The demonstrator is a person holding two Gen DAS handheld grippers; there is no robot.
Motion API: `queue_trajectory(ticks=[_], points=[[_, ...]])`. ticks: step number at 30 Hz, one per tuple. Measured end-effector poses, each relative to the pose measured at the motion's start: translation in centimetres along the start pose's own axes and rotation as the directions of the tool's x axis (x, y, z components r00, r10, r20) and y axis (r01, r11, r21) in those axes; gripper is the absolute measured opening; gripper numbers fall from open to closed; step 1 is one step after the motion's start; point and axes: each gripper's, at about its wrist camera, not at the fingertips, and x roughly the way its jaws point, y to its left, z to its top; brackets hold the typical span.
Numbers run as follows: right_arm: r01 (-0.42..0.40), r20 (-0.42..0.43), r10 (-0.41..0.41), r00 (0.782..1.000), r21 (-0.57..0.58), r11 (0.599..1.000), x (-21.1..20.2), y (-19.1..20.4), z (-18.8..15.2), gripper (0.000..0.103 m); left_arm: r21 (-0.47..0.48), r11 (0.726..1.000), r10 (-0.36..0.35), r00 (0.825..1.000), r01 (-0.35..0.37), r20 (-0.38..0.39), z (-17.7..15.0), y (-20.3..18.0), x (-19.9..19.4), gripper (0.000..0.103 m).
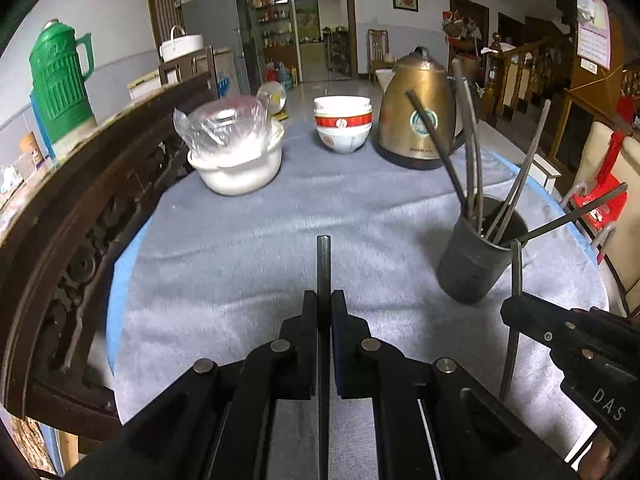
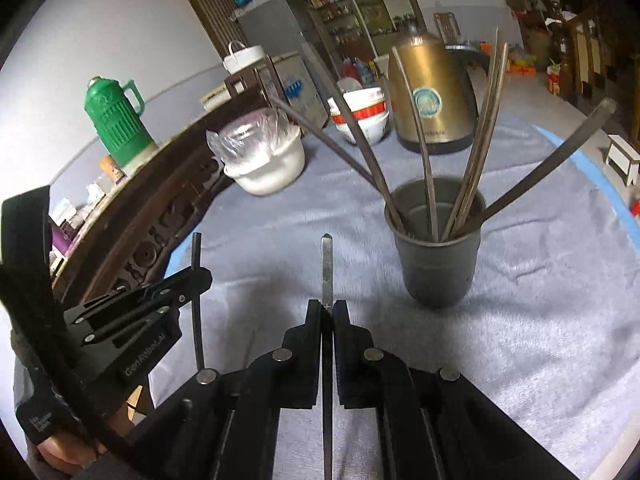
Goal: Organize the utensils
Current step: 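Carry both upright chopsticks above the grey holder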
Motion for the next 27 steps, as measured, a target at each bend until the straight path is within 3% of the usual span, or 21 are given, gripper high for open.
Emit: queue_trajectory(ticks=[27], points=[[-0.040, 0.147, 0.042, 0.988, -0.013, 0.999, -6.2, 0.8, 0.9, 0.006, -0.022, 0.999, -0.031, 0.993, 0.033, 0.118, 1.5, -0.2, -5.5, 0.006]])
